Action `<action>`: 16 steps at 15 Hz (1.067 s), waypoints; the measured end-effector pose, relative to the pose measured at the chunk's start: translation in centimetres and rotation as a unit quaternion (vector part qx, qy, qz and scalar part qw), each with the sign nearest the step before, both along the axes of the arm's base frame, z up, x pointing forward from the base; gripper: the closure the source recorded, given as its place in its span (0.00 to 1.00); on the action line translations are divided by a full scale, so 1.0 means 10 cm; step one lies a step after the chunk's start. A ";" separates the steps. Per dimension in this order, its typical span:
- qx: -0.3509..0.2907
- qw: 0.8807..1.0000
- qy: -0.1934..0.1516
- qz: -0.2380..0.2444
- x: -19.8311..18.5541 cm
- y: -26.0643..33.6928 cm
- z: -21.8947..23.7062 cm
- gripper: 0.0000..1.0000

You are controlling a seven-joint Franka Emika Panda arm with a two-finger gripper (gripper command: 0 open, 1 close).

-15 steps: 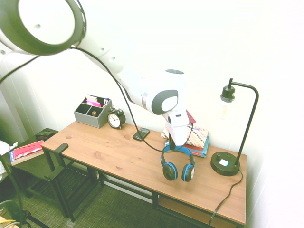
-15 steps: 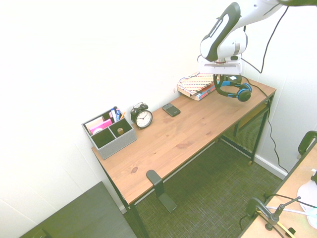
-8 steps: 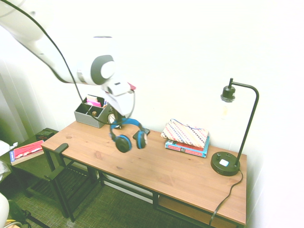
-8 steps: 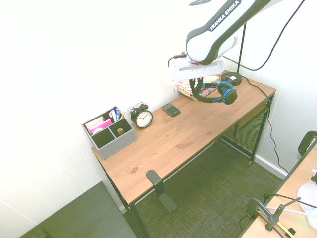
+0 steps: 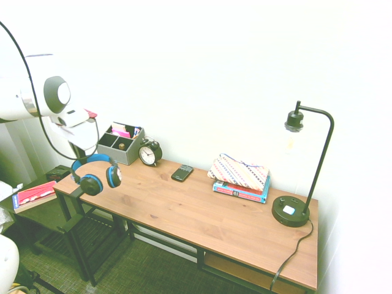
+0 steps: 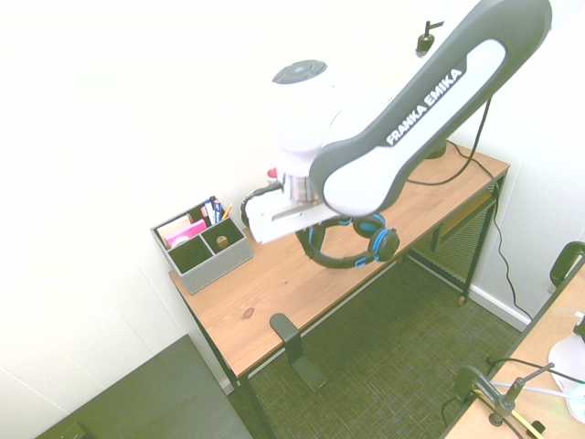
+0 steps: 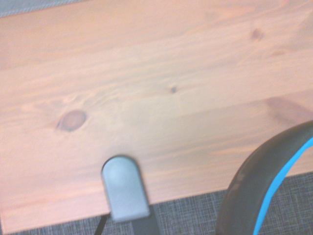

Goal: Hang the headphone

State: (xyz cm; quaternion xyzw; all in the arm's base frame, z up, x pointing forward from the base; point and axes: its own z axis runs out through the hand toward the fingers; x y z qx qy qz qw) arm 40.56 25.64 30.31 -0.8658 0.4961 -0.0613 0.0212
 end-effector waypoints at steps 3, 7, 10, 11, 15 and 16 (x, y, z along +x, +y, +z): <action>-0.006 1.000 0.005 0.029 -0.29 0.43 -0.40 1.00; -0.008 0.998 0.008 0.066 -0.56 0.63 -1.00 1.00; -0.006 0.997 0.006 0.079 -0.58 0.67 -1.33 1.00; -0.008 0.996 0.010 0.085 -0.57 0.71 -1.43 1.00; -0.011 0.995 0.031 0.098 -0.69 0.86 -1.75 1.00; -0.012 0.994 0.034 0.099 -0.72 0.90 -1.81 1.00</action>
